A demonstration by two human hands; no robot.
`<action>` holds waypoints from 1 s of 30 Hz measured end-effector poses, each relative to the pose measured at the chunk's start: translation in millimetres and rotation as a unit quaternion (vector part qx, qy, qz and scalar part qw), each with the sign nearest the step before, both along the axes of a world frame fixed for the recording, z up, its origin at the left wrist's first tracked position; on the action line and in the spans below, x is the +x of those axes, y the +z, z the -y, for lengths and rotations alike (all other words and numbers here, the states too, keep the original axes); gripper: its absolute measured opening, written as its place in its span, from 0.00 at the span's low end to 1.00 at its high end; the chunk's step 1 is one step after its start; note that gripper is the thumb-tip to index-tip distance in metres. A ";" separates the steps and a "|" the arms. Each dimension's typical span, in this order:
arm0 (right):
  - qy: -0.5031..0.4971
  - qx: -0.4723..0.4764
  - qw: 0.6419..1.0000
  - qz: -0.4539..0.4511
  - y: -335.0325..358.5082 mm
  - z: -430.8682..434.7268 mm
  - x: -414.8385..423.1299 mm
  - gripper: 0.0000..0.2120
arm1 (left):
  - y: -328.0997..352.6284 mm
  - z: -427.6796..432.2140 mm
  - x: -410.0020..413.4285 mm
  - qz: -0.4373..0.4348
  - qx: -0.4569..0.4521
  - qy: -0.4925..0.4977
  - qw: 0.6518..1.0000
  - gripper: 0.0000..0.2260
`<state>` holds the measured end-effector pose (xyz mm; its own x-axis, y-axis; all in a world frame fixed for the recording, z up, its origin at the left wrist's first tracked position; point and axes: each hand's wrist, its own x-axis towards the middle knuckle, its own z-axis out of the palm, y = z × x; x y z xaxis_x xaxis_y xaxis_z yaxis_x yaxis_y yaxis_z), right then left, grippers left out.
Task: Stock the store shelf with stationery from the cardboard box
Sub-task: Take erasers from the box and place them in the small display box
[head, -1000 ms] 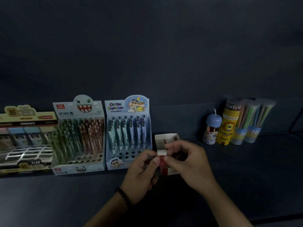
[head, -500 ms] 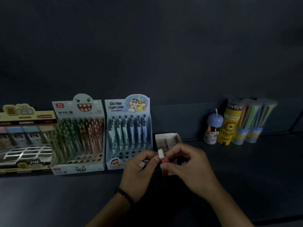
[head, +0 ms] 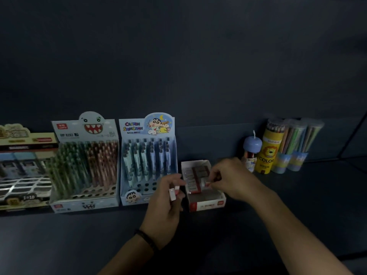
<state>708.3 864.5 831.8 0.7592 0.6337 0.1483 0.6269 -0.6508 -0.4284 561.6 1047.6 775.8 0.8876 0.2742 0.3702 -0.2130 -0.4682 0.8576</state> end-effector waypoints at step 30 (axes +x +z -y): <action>-0.004 0.315 0.946 -0.077 -21.1 -14.6 -65.4 0.10 | 18.4 3.5 -4.1 -0.023 -0.426 -0.099 0.899 0.09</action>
<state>642.9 879.1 810.7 0.8069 0.4511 0.3814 0.5213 -0.2401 -0.8189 557.4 1044.1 794.2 0.9593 0.2756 0.0620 -0.1745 0.4057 0.8972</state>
